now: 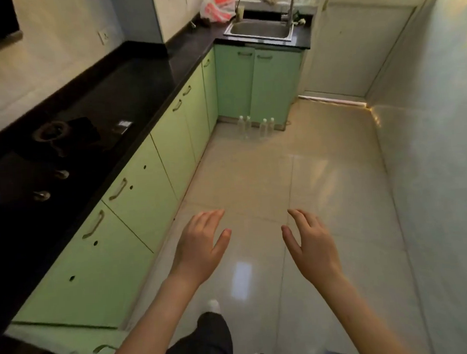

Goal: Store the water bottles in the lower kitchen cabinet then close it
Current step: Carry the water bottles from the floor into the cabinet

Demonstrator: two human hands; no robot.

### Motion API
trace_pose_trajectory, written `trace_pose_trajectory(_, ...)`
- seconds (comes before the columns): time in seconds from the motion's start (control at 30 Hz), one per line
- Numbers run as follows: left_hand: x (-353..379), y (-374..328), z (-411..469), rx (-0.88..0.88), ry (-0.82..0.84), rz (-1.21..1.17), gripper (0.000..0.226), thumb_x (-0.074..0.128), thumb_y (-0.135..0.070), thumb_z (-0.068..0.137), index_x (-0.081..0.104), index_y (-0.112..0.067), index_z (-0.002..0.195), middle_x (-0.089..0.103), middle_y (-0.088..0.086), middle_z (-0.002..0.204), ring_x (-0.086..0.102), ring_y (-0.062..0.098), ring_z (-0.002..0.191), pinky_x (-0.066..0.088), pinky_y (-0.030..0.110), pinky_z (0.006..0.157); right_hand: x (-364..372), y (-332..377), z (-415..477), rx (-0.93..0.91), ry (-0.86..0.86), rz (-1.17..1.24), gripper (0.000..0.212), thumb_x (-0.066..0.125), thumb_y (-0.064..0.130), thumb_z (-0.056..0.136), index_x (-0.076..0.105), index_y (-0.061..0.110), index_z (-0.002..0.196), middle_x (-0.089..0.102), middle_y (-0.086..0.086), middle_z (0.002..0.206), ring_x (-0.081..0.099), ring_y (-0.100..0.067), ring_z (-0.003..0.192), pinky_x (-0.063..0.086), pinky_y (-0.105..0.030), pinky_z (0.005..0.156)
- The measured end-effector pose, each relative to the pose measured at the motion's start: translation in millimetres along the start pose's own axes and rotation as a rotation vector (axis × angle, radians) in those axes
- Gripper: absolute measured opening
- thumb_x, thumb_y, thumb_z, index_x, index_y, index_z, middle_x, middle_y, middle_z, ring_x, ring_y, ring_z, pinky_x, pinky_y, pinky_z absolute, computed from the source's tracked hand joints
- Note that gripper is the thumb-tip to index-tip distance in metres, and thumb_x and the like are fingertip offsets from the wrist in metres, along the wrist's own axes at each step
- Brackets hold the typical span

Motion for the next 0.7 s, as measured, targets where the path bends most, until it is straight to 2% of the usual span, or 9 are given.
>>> trace_pose_trajectory(0.17,32.7,28.8,73.9,0.036,0.071,0.005,0.06,0.034,-0.047,0.095,0.053,-0.011,0.138,0.058,0.007,0.138,0.049,0.028,0.131,0.038,0.043,0.11,40.3,-18.6,62.8,0.042,0.032,-0.001,0.056,0.037,0.045,0.095,0.061,0.007,0.127,0.065,-0.009,0.122,0.061,-0.029,0.112,0.051,-0.039,0.092)
trace_pose_trajectory(0.33,39.2,70.5,188.1,0.082,0.139,0.017,0.065,0.028,-0.053,0.094,0.048,-0.017,0.143,0.052,0.001,0.145,0.04,0.026,0.139,0.033,0.04,0.114,67.5,-19.3,176.6,0.084,0.006,-0.006,0.053,0.04,0.043,0.096,0.06,0.007,0.128,0.065,-0.009,0.123,0.06,-0.028,0.112,0.051,-0.039,0.091)
trace_pose_trajectory(0.43,19.6,87.7,268.0,0.138,0.113,0.036,0.063,0.032,-0.051,0.093,0.053,-0.014,0.139,0.057,0.004,0.14,0.047,0.03,0.133,0.038,0.041,0.11,63.8,-12.4,246.5,0.11,-0.049,-0.007,0.05,0.043,0.041,0.096,0.059,0.008,0.13,0.064,-0.008,0.124,0.058,-0.027,0.114,0.05,-0.04,0.093)
trace_pose_trajectory(0.53,7.0,97.1,346.3,0.175,0.094,0.048,0.06,0.035,-0.048,0.093,0.056,-0.012,0.136,0.06,0.007,0.135,0.051,0.031,0.129,0.034,0.035,0.109,60.0,-14.7,310.8,0.112,-0.085,-0.07,0.054,0.038,0.045,0.095,0.059,0.012,0.132,0.064,-0.007,0.126,0.054,-0.032,0.124,0.042,-0.047,0.104)
trace_pose_trajectory(0.6,9.2,101.0,390.1,0.194,0.099,0.055,0.06,0.035,-0.048,0.093,0.055,-0.012,0.137,0.059,0.007,0.136,0.05,0.03,0.129,0.033,0.035,0.109,63.8,-24.4,345.6,0.131,-0.081,-0.094,0.054,0.037,0.046,0.095,0.057,0.014,0.134,0.061,-0.005,0.131,0.048,-0.033,0.133,0.034,-0.05,0.11)
trace_pose_trajectory(0.7,30.1,107.8,443.9,0.178,0.135,0.041,0.062,0.032,-0.05,0.093,0.052,-0.014,0.14,0.056,0.004,0.139,0.046,0.027,0.133,0.035,0.038,0.11,79.4,-48.0,390.6,0.156,-0.064,-0.07,0.054,0.038,0.046,0.096,0.056,0.015,0.135,0.06,-0.004,0.133,0.047,-0.032,0.133,0.034,-0.048,0.11)
Point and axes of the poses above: each hand's wrist, its own z-axis towards the middle knuckle, its own x-axis out of the palm, y = z × x, the point moved 5 cm from there along z, towards the middle knuckle
